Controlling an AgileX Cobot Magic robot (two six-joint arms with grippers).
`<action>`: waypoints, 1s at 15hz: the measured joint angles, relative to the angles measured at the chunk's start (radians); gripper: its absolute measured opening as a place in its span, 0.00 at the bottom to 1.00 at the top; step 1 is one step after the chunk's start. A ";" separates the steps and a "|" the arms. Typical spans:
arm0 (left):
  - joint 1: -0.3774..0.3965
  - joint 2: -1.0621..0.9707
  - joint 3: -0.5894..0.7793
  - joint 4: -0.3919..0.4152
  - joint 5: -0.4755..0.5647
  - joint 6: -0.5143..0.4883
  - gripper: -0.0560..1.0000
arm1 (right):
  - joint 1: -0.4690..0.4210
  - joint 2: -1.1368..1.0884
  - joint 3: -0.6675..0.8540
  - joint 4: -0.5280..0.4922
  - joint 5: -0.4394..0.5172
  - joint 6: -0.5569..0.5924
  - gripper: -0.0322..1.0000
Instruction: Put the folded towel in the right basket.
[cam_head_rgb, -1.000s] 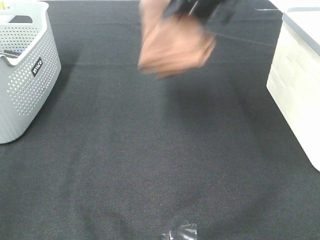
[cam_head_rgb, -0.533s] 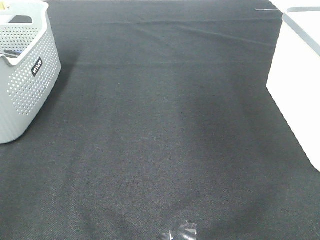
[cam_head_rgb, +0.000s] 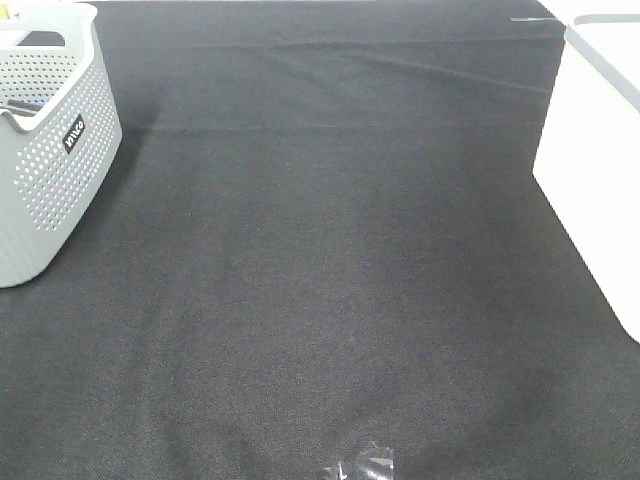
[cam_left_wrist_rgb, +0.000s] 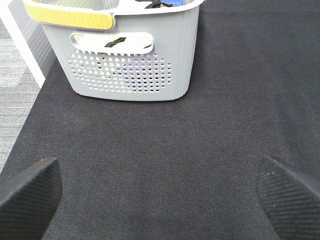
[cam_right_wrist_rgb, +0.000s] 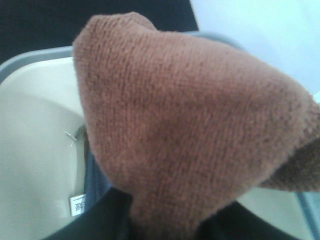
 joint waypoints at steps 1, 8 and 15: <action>0.000 0.000 0.000 0.005 0.000 0.000 0.99 | 0.000 0.034 0.001 0.000 0.001 0.039 0.28; 0.000 0.000 0.000 0.000 0.000 0.000 0.99 | 0.000 0.066 0.001 -0.004 0.030 0.087 0.89; 0.000 0.000 0.000 0.000 0.000 0.000 0.99 | 0.013 0.054 0.001 0.024 0.091 0.087 0.97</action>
